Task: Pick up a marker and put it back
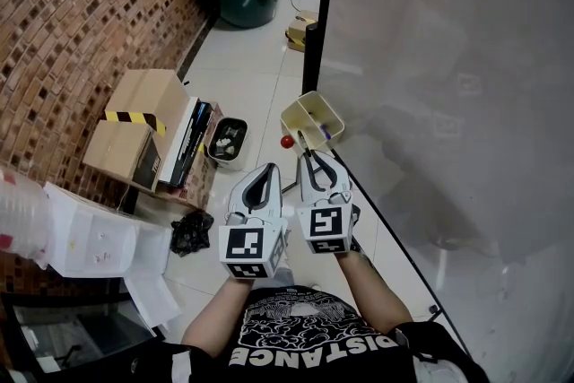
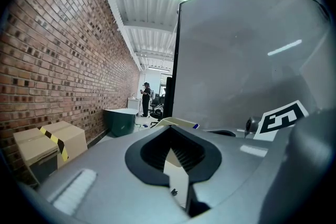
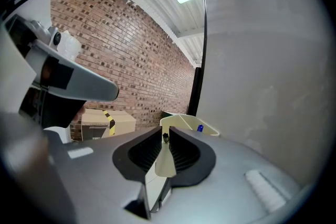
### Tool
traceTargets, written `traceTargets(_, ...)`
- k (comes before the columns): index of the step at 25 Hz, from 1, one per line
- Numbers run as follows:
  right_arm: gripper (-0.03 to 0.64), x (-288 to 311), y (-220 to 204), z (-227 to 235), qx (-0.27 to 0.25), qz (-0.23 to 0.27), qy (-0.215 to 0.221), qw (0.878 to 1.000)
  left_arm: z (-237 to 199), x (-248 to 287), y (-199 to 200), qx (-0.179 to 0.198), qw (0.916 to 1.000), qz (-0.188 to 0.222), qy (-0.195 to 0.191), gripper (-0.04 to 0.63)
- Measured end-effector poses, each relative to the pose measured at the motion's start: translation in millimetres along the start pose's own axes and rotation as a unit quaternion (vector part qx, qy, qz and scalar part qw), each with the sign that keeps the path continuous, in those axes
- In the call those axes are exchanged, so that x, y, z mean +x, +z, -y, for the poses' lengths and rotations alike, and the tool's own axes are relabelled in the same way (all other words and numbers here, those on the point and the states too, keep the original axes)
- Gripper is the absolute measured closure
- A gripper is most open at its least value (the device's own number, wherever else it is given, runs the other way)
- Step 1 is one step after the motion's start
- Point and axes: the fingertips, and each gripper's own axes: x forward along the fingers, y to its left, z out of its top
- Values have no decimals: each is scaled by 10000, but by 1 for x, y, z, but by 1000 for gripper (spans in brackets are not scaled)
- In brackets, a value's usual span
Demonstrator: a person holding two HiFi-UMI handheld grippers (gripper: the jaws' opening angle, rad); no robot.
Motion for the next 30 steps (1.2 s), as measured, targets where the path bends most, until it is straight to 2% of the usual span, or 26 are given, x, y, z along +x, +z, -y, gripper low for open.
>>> traceTargets(10, 581, -12, 7, 0, 0, 78, 24, 10000, 7, -3, 1, 6, 10000, 29, -13, 589)
traceTargets(24, 583, -77, 48, 7, 202, 638, 151, 9976, 47, -25, 3, 56, 9998, 164, -76, 589)
traceTargets(30, 606, -106, 62, 7, 234, 760, 207, 9966, 64, -40, 12, 146, 9995, 269, -49, 589)
